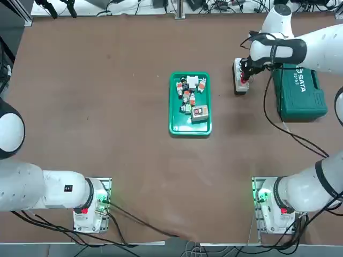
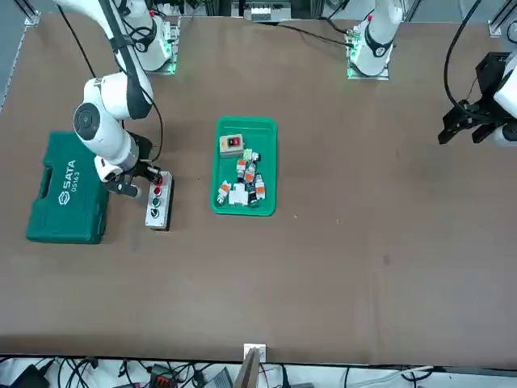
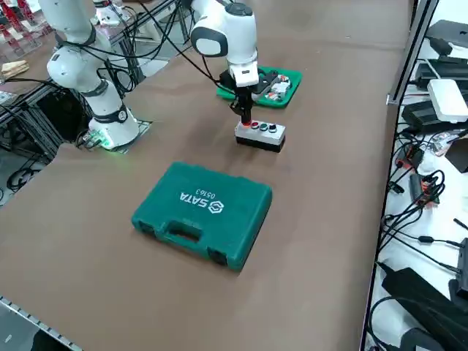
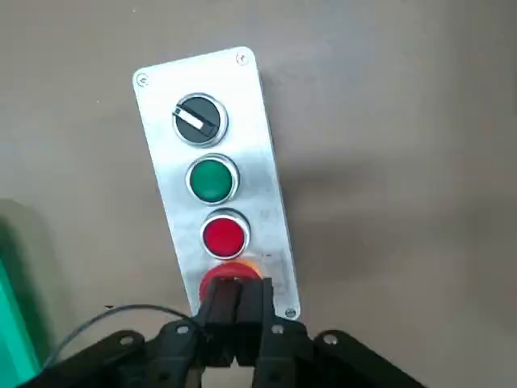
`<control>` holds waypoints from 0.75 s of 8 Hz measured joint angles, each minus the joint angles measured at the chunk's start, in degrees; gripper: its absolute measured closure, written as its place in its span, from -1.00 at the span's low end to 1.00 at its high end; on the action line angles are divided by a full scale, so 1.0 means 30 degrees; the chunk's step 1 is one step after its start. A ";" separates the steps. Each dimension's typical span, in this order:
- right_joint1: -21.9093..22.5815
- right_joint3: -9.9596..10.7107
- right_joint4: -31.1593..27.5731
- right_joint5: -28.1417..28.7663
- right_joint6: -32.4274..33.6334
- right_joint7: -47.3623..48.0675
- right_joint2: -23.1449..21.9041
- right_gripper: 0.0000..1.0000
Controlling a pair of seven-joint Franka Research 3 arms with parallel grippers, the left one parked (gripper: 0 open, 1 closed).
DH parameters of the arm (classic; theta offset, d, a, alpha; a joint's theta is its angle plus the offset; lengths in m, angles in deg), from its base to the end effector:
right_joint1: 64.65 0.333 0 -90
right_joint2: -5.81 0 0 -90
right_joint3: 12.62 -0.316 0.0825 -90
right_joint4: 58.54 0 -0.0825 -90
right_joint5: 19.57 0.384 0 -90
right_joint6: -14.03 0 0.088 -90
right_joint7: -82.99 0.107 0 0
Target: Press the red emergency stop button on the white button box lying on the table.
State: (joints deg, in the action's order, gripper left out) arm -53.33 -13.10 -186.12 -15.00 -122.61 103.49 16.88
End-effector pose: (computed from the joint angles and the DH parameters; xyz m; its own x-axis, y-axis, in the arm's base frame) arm 0.5299 0.1115 0.2835 0.9767 -0.2081 -0.0534 -0.2102 -0.9769 -0.0380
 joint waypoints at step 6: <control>0.0075 0.0001 -0.0383 0.0000 -0.0702 0.0000 0.0050 0.97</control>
State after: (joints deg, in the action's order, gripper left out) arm -53.10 -13.10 -187.27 -15.00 -124.72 103.49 17.03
